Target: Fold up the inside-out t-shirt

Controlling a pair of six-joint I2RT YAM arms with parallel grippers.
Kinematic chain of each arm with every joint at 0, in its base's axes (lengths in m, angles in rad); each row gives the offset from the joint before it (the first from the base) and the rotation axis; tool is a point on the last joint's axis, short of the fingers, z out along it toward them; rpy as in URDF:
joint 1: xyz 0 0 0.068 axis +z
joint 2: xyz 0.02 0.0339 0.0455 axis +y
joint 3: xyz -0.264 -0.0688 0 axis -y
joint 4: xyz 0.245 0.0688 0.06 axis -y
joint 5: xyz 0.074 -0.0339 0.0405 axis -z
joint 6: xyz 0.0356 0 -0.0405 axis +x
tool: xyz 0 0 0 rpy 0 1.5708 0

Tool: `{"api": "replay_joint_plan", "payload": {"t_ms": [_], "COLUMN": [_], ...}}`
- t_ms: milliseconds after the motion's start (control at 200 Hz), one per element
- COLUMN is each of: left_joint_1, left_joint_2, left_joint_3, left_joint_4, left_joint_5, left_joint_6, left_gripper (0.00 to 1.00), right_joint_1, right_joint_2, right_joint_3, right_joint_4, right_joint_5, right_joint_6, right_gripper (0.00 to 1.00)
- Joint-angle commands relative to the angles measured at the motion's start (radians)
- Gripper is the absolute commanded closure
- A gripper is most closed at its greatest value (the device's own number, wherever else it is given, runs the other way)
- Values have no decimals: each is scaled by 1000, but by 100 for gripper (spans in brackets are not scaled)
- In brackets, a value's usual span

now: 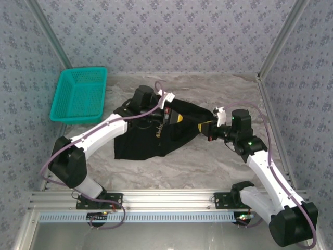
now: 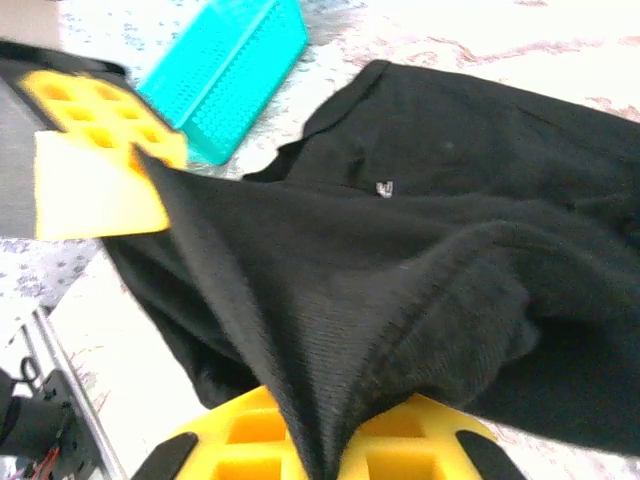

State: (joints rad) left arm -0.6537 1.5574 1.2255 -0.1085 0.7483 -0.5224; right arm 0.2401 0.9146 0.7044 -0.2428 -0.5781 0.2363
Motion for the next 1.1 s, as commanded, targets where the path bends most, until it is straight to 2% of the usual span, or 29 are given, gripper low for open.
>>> {"api": "replay_joint_plan", "payload": {"t_ms": [0,65,155,340,470,585,680,784,854,879,929,989,1039,1094], "left_joint_1": [96,84,59,20,9,1,-7,-15,-14,-15,-14,-10,-4,4], "left_joint_2": [-36,-27,-10,24,27,18,14,6,-2,-5,-14,-31,-44,-57], "left_joint_3": [1,13,29,60,61,61,62,59,53,51,49,48,43,32], "left_joint_4": [39,41,37,18,17,14,12,7,1,-6,-26,-60,-93,-123], "left_joint_5": [-62,-64,-86,-110,-110,-113,-111,-111,-121,-131,-160,-222,-306,-413], "left_joint_6": [-125,-129,-127,-108,-105,-102,-99,-90,-86,-80,-68,-48,-34,-17], "left_gripper": [100,100,100,100,100,100,100,100,100,100,100,100,100,100], "right_joint_1": [-32,-17,52,195,272,302,337,371,381,382,379,368,346,303], "right_joint_2": [53,99,91,27,75,171,261,341,374,380,378,338,282,209], "right_joint_3": [53,109,124,72,71,91,110,121,125,130,137,139,125,96], "right_joint_4": [-302,-395,-392,-214,-121,-69,-11,91,146,150,131,78,51,40], "right_joint_5": [386,479,499,369,456,522,580,598,611,626,665,678,622,484], "right_joint_6": [76,80,87,111,128,149,168,173,178,176,166,135,98,62], "right_gripper": [87,77,65,52,41,27,22,21,28,36,60,79,90,94]}}
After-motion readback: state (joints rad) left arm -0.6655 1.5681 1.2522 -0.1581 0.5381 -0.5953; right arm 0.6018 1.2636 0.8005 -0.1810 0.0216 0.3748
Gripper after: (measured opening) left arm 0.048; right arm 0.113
